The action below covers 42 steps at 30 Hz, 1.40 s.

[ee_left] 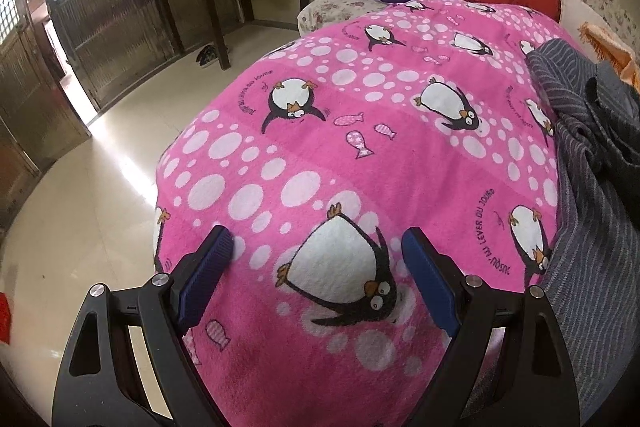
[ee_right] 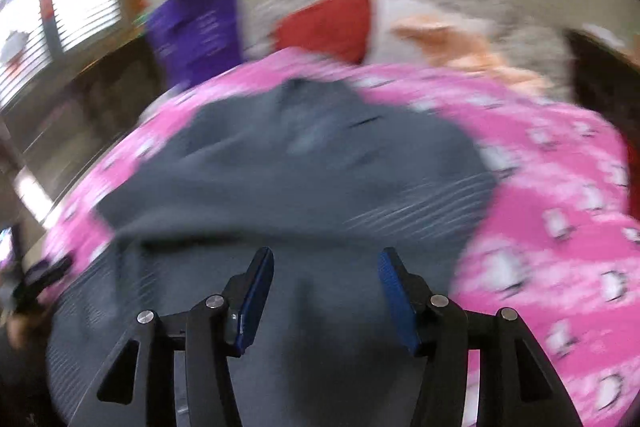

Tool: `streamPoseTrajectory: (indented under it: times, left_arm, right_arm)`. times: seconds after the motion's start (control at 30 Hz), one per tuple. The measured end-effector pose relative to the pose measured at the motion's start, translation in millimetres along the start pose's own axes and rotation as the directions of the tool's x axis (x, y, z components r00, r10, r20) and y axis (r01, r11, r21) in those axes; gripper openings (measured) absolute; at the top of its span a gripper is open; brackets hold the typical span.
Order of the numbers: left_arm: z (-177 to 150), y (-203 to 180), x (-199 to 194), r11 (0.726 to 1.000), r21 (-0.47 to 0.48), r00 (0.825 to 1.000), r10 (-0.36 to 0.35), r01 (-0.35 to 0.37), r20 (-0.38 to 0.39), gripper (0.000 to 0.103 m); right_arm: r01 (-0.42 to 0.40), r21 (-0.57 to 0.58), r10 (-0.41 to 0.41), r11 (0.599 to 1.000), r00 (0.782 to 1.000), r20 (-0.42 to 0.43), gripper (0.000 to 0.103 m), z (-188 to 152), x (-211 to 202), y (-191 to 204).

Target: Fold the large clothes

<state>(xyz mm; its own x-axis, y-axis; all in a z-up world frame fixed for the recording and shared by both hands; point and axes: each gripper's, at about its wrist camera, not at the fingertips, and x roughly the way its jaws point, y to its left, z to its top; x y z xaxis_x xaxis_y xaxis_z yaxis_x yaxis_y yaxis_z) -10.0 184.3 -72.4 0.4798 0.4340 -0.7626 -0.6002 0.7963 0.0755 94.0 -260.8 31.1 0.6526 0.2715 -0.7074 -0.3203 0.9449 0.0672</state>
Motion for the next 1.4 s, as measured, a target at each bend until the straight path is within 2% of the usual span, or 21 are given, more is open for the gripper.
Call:
streamPoseTrajectory:
  times: [0.13,0.17,0.23,0.3,0.37,0.4,0.5,0.57,0.6,0.63,0.67,0.7,0.73,0.83,0.93,1.0,1.07,1.1,1.2,1.3,1.4]
  left_arm:
    - [11,-1,-15,1.000,0.015,1.000,-0.007,0.007,0.019,0.087]
    - [15,-3,-24,1.000,0.016,0.999,-0.014,0.013,0.043,0.087]
    - [28,-13,-52,0.998,0.022,0.990,-0.069,0.066,0.125,0.087]
    - [41,-38,-75,0.986,0.079,0.974,-0.155,0.143,0.168,0.087]
    - [53,-73,-88,0.961,0.156,0.951,-0.254,0.228,0.176,0.087]
    - [58,-94,-90,0.940,0.189,0.936,-0.314,0.283,0.159,0.087]
    - [72,-148,-79,0.894,0.236,0.907,-0.411,0.381,0.091,0.087]
    - [77,-174,-67,0.891,0.246,0.910,-0.408,0.381,0.071,0.085]
    - [79,-184,-62,0.892,0.246,0.912,-0.405,0.379,0.065,0.080]
    - [80,-195,-55,0.890,0.253,0.912,-0.406,0.380,0.058,0.064]
    - [80,-205,-47,0.884,0.270,0.912,-0.408,0.382,0.045,0.055]
    - [77,-214,-40,0.878,0.289,0.913,-0.407,0.381,0.033,0.052]
    - [73,-222,-28,0.880,0.315,0.924,-0.382,0.356,0.024,0.051]
    - [63,-231,-6,0.881,0.345,0.938,-0.346,0.323,0.004,0.051]
    - [52,-227,5,0.874,0.365,0.935,-0.354,0.320,0.027,0.051]
    - [51,-225,5,0.875,0.359,0.933,-0.359,0.325,0.031,0.051]
    - [51,-225,9,0.880,0.353,0.936,-0.350,0.319,0.027,0.059]
    - [52,-225,13,0.881,0.342,0.935,-0.354,0.328,0.016,0.060]
    - [55,-219,22,0.873,0.291,0.914,-0.405,0.392,-0.017,0.060]
    - [54,-219,21,0.873,0.292,0.914,-0.405,0.392,-0.017,0.060]
    - [54,-220,21,0.872,0.290,0.913,-0.408,0.395,-0.018,0.060]
  right_arm:
    - [-0.042,0.015,0.044,0.999,0.994,-0.099,0.053,5,32,-29]
    - [-0.065,0.008,0.066,0.998,0.984,-0.168,0.053,-7,46,-30]
    - [-0.069,-0.038,0.058,0.997,0.970,-0.238,0.053,-29,59,-25]
    - [-0.074,-0.098,0.052,0.992,0.976,-0.212,0.053,-41,53,-18]
    - [-0.106,-0.073,0.091,0.992,0.978,-0.185,0.052,-42,41,-20]
    - [-0.106,-0.057,0.096,0.993,0.983,-0.158,0.053,-40,33,-24]
    - [-0.062,0.013,0.063,0.998,0.995,-0.078,0.052,-30,13,-41]
    - [-0.020,0.080,0.021,0.997,1.000,-0.020,0.053,-21,1,-57]
    - [0.012,0.097,-0.011,0.995,1.000,-0.005,0.053,-18,-2,-60]
    - [0.047,0.112,-0.047,0.993,0.999,0.004,0.052,-11,-4,-64]
    - [0.064,0.138,-0.066,0.988,0.998,0.012,0.041,-6,-3,-69]
    - [0.026,0.162,-0.031,0.986,0.999,0.030,0.035,-2,2,-73]
    - [0.004,0.169,-0.011,0.986,0.999,0.038,0.033,2,6,-73]
    - [0.010,0.160,-0.013,0.987,1.000,0.021,0.029,11,32,-73]
    - [0.022,0.164,-0.024,0.986,1.000,0.010,0.028,14,54,-71]
    - [0.033,0.155,-0.029,0.987,0.999,-0.032,0.029,13,77,-73]
    - [0.080,0.144,-0.067,0.986,0.994,-0.091,0.029,6,98,-79]
    - [0.076,0.157,-0.062,0.985,0.994,-0.092,0.033,2,105,-83]
    - [0.077,0.156,-0.069,0.985,0.996,-0.055,0.037,-4,106,-85]
    - [0.114,0.105,-0.112,0.988,0.993,-0.023,0.039,-10,107,-77]
    - [0.126,0.100,-0.124,0.987,0.992,-0.029,0.040,-10,107,-76]
